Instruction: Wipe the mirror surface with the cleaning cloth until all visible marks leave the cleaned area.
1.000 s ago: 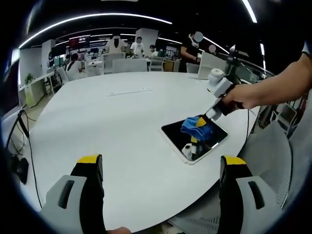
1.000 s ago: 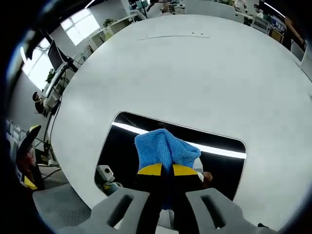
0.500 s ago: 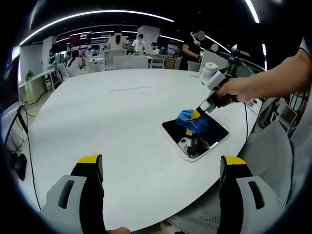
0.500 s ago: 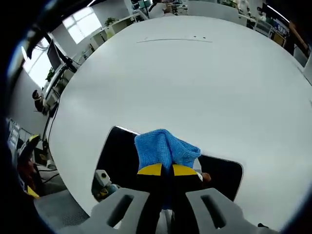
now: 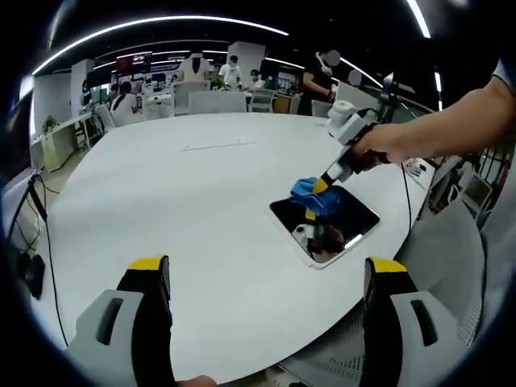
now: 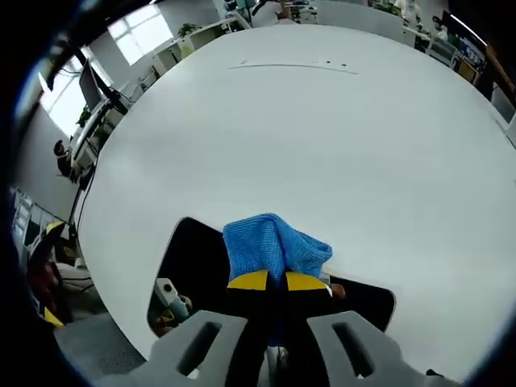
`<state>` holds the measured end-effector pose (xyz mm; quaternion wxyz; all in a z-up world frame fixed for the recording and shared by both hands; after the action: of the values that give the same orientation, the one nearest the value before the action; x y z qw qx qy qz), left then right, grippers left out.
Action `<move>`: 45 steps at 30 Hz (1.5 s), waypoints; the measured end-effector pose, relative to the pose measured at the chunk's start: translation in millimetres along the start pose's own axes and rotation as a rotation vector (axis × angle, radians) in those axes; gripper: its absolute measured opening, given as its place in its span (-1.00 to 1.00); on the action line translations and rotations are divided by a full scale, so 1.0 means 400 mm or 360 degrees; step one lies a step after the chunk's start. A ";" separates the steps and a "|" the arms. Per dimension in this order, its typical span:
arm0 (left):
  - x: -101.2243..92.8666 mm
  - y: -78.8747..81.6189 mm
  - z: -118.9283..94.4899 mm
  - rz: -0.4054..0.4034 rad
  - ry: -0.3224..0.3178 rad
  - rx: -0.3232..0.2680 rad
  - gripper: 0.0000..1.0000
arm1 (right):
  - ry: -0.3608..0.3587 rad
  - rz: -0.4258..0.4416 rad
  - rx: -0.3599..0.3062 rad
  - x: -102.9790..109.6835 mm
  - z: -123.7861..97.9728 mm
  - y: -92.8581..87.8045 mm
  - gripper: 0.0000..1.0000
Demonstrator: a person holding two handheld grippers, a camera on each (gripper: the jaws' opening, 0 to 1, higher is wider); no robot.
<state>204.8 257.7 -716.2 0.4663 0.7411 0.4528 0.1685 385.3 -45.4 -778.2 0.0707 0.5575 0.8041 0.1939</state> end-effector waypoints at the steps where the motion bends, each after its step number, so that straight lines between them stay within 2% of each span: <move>1: 0.001 -0.001 0.000 0.0001 0.0002 0.0000 0.98 | 0.0001 -0.0001 -0.0001 0.000 0.000 0.000 -1.00; 30: -0.001 0.013 -0.003 0.0029 -0.0008 0.0000 0.98 | -0.0088 0.0102 -0.0015 -0.107 -0.033 -0.036 -1.00; 32: 0.002 0.016 -0.007 0.0036 -0.0006 0.0000 0.98 | -0.0093 0.0101 -0.0014 -0.107 -0.032 -0.036 -1.00; 34: 0.009 0.019 -0.012 0.0039 0.0003 0.0001 0.98 | -0.0110 0.0025 -0.0011 -0.101 -0.030 -0.034 -1.00; 39: 0.015 0.024 -0.021 0.0042 0.0019 -0.0008 0.98 | -0.0125 0.0056 -0.0006 -0.098 -0.031 -0.033 -1.00; 42: 0.018 0.020 -0.022 0.0035 0.0027 -0.0011 0.98 | -0.0093 0.0166 -0.0027 -0.104 -0.032 -0.038 -1.00; 45: 0.014 0.017 -0.022 0.0035 0.0023 -0.0014 0.98 | -0.0099 0.0159 -0.0031 -0.099 -0.035 -0.045 -1.00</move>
<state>205.5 265.9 -706.9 0.4646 0.7426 0.4472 0.1809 379.6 -90.7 -776.4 0.0912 0.6021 0.7707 0.1875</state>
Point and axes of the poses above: the point that each gripper's makers call its tool centre point, and the gripper's own axes: z roughly forward along the fingers, x roughly to its left, y roughly out of its top, the point moved 10 cm from there along -z, roughly backward along the fingers, and after that the axes turned 4 degrees about -y, right-handed, at the moved point
